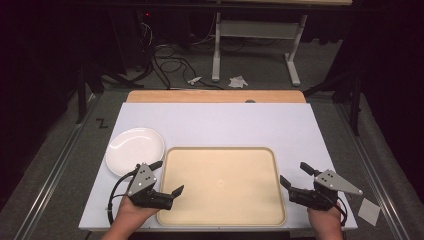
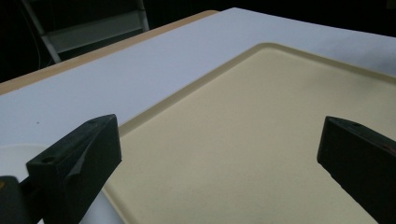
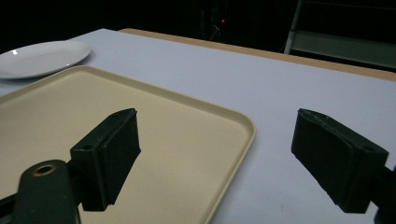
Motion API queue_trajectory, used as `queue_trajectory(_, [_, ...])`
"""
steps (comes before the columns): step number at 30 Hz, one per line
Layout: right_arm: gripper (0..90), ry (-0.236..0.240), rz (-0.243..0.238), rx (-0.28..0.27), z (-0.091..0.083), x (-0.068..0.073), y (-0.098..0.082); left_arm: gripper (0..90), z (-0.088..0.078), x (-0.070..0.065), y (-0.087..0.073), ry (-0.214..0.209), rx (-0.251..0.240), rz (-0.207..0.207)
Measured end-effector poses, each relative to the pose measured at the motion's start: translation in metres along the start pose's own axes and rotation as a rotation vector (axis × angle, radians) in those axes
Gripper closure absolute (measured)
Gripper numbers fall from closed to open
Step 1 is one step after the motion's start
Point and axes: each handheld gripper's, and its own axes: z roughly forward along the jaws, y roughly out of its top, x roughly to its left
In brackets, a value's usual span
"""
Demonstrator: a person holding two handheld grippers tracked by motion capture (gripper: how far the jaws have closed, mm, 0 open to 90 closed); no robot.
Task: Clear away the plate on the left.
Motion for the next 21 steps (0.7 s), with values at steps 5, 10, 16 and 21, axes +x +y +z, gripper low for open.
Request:
queue_trajectory(5, [16.3,-0.005,0.001,0.001,-0.0002,-0.0006,-0.0002,0.5,-0.0019,0.0046,0.0018,0.007,-0.013,0.002])
queue_trajectory(10, [16.3,-0.003,-0.005,0.002,0.0009,-0.0008,-0.0003,0.6,-0.0024,0.0051,0.0014,0.01,-0.01,0.012])
queue_trajectory(16, [16.3,-0.008,-0.004,0.003,0.0001,-0.001,-0.0003,0.6,-0.0018,0.0042,-0.0001,0.003,-0.004,0.023])
queue_trajectory(21, [16.3,-0.005,-0.004,0.002,0.0016,-0.0026,-0.0005,0.6,-0.0004,0.0045,-0.0019,0.0,0.004,0.024])
